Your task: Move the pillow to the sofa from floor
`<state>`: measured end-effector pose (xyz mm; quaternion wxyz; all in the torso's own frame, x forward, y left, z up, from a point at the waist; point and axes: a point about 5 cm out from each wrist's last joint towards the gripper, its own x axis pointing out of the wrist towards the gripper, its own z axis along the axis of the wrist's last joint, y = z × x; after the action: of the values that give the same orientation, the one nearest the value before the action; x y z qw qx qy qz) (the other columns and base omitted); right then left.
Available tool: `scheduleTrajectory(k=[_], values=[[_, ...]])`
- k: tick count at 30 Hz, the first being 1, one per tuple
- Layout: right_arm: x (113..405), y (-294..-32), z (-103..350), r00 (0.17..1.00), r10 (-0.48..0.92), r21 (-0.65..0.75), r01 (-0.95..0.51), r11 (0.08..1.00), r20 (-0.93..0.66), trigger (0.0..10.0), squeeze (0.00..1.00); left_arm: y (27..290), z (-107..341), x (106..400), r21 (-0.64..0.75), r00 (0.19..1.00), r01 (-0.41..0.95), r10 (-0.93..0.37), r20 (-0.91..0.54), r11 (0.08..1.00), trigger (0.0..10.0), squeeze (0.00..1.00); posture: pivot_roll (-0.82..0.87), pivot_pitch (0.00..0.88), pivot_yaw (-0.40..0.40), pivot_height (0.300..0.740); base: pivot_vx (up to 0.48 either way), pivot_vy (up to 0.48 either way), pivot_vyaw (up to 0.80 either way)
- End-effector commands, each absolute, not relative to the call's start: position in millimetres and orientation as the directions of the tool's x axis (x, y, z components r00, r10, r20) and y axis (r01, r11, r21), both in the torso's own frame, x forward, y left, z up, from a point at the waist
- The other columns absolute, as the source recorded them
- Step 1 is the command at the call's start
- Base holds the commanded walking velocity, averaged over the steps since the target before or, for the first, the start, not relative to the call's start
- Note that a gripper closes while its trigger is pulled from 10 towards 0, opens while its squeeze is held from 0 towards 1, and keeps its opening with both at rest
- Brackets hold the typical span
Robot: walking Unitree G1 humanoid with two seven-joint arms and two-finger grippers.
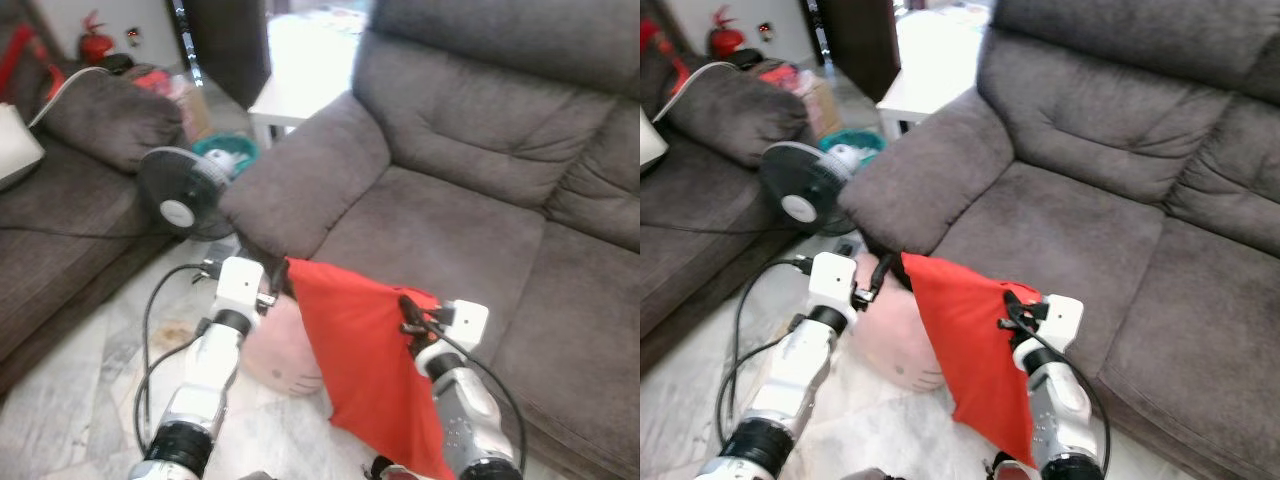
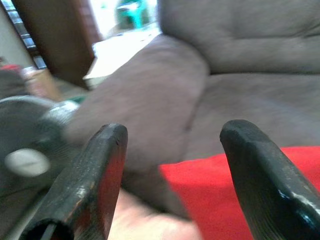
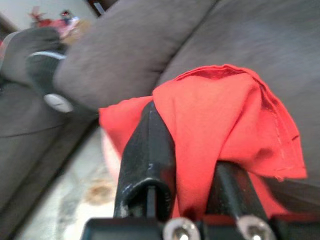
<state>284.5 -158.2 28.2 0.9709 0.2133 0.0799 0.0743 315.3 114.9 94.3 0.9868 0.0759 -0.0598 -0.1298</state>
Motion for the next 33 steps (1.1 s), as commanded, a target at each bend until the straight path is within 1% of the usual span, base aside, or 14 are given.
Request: scheduleTrajectory(k=[1,6,12,16,33], values=[[297.5,-157.0,52.8,0.985,0.171,0.394,-0.160,0.905,0.006,10.0,0.00,119.0,90.2,314.6,0.157,0.963,0.243,-0.257,0.081,0.957,10.0,0.00,0.09,0.078,0.019,0.740,0.000,0.000,-0.80],[298.3,-158.6,51.9,0.985,0.171,0.394,-0.158,0.905,0.003,10.0,0.00,118.2,90.2,313.9,0.161,0.961,0.247,-0.263,0.085,0.955,10.0,0.00,0.10,0.068,0.018,0.740,0.000,0.379,-0.80],[298.6,-161.0,50.7,0.986,0.167,0.395,-0.153,0.906,-0.003,10.0,0.00,117.5,89.2,313.3,0.158,0.961,0.250,-0.265,0.082,0.955,10.0,0.00,0.09,0.060,0.019,0.740,0.000,0.000,-0.80],[298.2,-162.2,49.9,0.986,0.165,0.393,-0.150,0.907,-0.005,10.0,0.00,116.6,89.1,313.3,0.155,0.961,0.251,-0.266,0.081,0.955,10.0,0.00,0.10,0.057,0.017,0.740,0.000,0.442,-0.80],[296.4,-165.2,46.6,0.989,0.145,0.393,-0.129,0.911,-0.012,10.0,0.00,118.3,90.4,311.9,0.172,0.957,0.257,-0.275,0.092,0.951,10.0,0.00,0.11,0.083,0.022,0.740,0.000,0.000,-0.80]])
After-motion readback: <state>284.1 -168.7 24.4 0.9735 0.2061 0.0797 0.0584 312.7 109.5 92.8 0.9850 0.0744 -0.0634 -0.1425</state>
